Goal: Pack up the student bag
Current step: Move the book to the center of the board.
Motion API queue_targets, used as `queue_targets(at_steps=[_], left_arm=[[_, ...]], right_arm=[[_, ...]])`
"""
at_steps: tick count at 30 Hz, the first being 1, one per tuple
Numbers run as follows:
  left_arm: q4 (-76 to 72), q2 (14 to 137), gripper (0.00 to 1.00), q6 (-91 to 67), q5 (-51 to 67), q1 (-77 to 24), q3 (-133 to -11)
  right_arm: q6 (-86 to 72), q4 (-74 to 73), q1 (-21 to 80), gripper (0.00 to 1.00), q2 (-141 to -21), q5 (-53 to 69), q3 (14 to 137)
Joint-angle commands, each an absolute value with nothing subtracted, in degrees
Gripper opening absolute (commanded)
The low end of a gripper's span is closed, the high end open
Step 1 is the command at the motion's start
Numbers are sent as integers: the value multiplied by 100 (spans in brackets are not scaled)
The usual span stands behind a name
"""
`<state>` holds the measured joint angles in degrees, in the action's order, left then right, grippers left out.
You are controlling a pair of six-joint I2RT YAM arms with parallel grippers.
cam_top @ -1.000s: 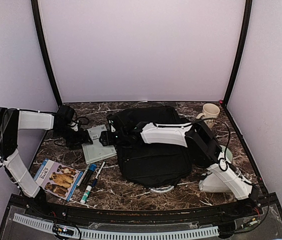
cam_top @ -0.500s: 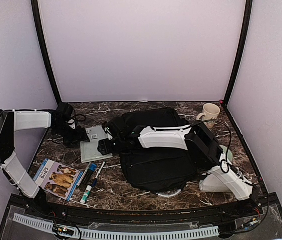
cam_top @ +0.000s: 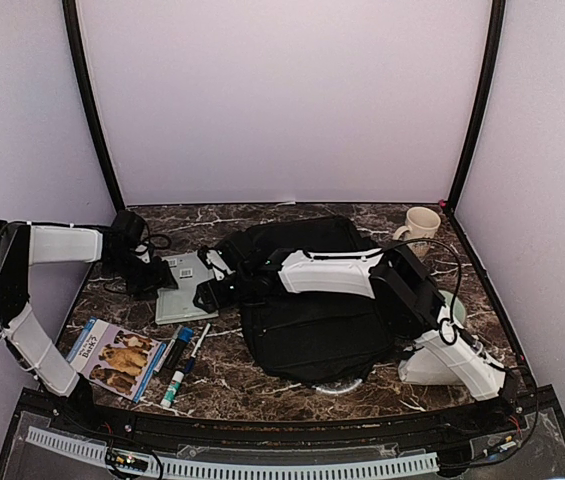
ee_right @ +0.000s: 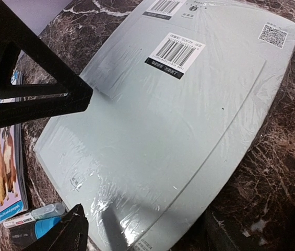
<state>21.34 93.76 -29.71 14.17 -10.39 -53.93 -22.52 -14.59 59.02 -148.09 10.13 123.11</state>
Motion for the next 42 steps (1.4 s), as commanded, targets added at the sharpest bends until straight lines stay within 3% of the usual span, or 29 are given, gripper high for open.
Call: queue_targets(at_steps=[1, 10, 24, 34, 42], left_arm=[[1821, 9661, 63, -3119, 1919, -1293, -5004], [1365, 9551, 62, -3414, 2093, -1793, -4762], [1081, 9709, 62, -3920, 2052, -2586, -5174], [895, 10006, 62, -4097, 2027, -2849, -5225], [712, 10298, 63, -4185, 1957, -2880, -5059]], right_arm=[[-2248, -1309, 5930, 72, -14467, 1785, 12034], [-2378, -1264, 6063, 71, -13579, 2136, 11709], [-1751, -1635, 6034, 76, -12647, 1248, 10950], [-1645, -1614, 5748, 78, -11642, 852, 9353], [-2231, -1215, 5261, 82, -11910, 1511, 8866]])
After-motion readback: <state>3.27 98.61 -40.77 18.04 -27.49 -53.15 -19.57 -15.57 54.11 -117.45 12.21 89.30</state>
